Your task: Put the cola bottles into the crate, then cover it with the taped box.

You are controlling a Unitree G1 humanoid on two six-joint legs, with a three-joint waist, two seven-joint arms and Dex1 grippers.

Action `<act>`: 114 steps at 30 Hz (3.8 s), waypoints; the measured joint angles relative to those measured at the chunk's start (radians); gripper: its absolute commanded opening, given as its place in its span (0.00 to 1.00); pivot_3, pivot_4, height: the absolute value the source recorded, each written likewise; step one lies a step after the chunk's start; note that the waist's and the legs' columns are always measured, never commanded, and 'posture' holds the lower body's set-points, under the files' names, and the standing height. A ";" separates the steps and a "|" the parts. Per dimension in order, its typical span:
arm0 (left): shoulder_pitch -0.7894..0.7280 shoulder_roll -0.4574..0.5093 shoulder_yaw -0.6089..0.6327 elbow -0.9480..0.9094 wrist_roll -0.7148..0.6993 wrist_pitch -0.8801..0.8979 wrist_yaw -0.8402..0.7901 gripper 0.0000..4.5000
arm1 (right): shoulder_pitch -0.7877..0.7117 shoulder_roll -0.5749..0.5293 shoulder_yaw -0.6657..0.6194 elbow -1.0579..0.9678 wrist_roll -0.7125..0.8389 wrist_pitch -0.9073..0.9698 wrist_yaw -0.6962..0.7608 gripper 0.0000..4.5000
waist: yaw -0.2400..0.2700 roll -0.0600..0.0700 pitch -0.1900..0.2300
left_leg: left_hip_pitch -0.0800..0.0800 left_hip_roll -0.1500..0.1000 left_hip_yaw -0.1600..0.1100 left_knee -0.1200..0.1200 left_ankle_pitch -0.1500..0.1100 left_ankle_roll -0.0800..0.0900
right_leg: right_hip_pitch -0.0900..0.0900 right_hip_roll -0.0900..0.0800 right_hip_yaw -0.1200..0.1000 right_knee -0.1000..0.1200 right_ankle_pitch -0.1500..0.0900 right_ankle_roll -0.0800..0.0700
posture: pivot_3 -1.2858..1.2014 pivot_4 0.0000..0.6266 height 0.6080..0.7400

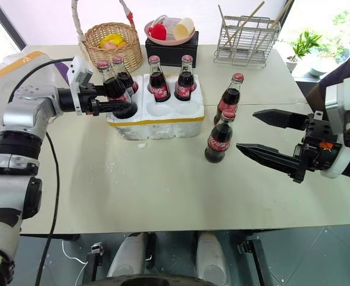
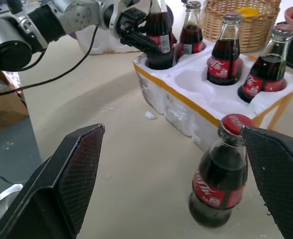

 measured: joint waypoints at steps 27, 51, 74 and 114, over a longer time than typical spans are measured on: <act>0.351 0.235 0.308 -0.787 -0.500 0.615 0.001 0.99 | 0.193 0.251 0.237 -0.039 -0.300 -0.164 -0.097 1.00 | -0.005 0.001 -0.001 | 0.007 0.000 -0.001 0.002 0.000 -0.001 | 0.004 0.000 0.001 0.007 -0.003 -0.004 | 0.52 0.24 1.00; 0.558 0.121 0.190 -1.042 -0.520 0.561 0.187 0.99 | -0.117 0.494 0.614 0.314 -0.588 -0.309 -0.187 1.00 | -0.001 0.001 -0.001 | 0.007 0.000 -0.001 0.002 0.000 -0.001 | 0.004 0.000 0.002 0.006 -0.003 -0.004 | 0.52 0.24 1.00; 0.779 0.133 0.432 -1.123 -0.624 0.579 0.421 1.00 | -0.685 0.685 0.690 0.467 -0.485 -0.219 -0.161 0.63 | -0.025 0.004 0.002 | 0.005 0.001 -0.001 -0.001 0.000 -0.001 | -0.001 0.002 0.002 0.010 -0.003 -0.004 | 0.52 0.24 1.00; 0.718 0.131 0.315 -1.114 -0.627 0.501 0.457 1.00 | -0.598 0.788 0.729 0.564 -0.855 -0.266 -0.214 0.99 | -0.018 0.004 0.002 | 0.000 0.000 -0.001 -0.003 0.001 -0.002 | -0.006 0.001 0.001 0.010 -0.001 -0.001 | 0.52 0.24 1.00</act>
